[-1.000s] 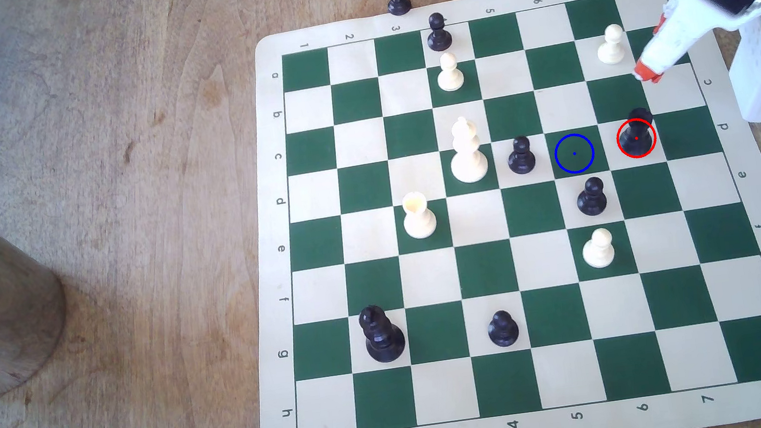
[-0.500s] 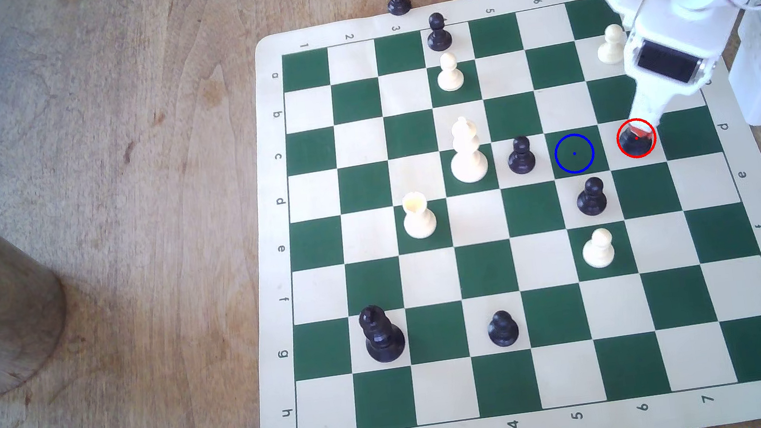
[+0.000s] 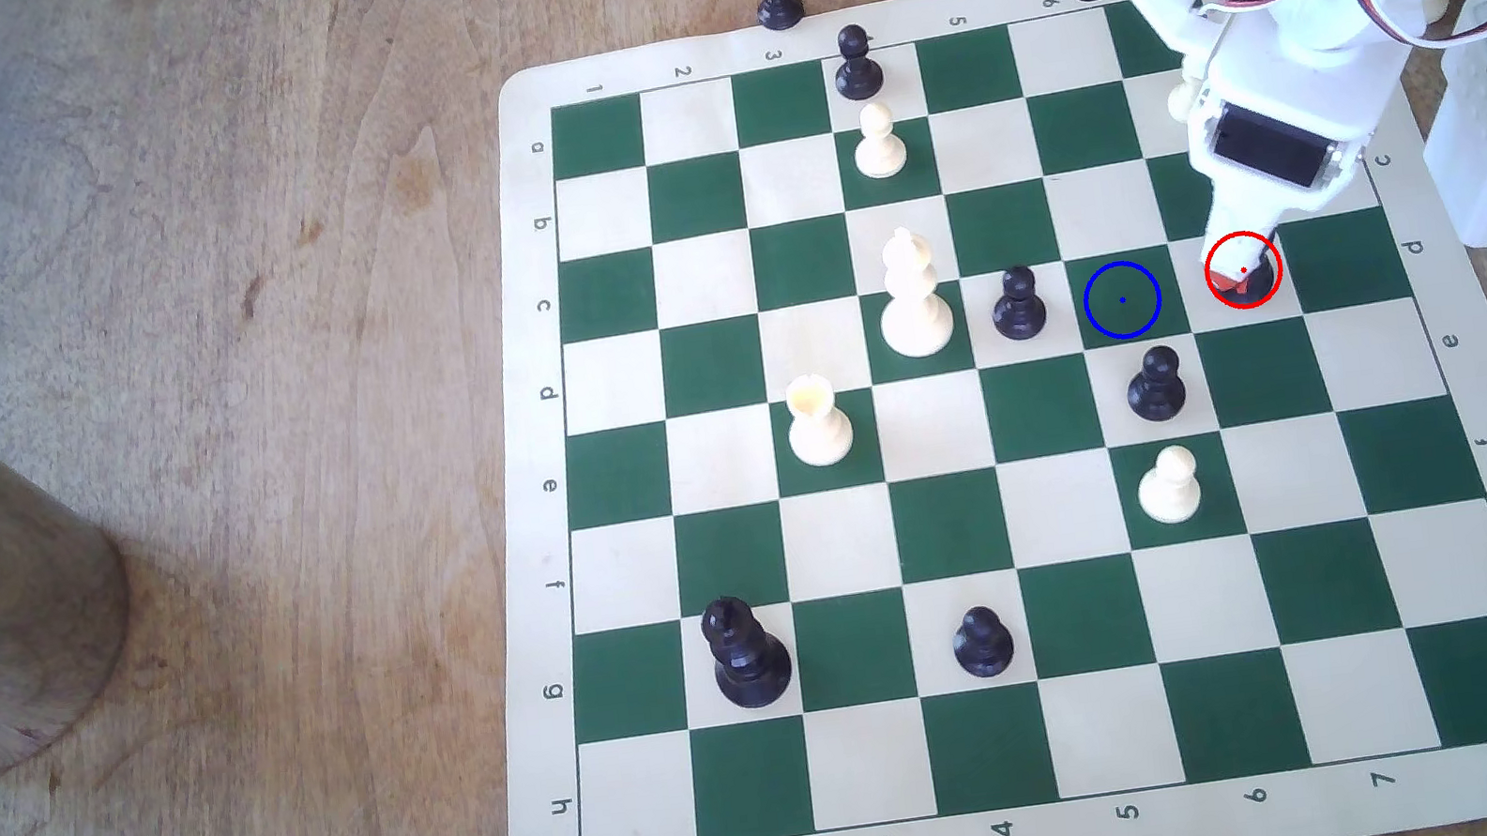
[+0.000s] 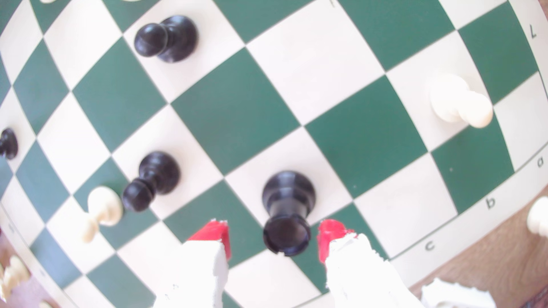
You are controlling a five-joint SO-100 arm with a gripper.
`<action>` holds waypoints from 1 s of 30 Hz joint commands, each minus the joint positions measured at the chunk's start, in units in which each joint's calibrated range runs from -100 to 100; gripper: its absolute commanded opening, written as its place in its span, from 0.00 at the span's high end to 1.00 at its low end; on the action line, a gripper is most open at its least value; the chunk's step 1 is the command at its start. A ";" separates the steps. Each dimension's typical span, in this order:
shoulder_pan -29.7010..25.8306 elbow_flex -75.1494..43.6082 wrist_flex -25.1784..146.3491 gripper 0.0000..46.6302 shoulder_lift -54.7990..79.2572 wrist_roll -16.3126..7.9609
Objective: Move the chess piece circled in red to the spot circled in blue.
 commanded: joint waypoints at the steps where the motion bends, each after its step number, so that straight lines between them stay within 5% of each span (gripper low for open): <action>1: -0.22 -0.20 -0.27 0.65 0.74 0.05; 23: -1.78 1.98 -4.53 0.69 3.80 -0.54; 30: -2.33 1.79 -4.61 0.89 3.88 -0.54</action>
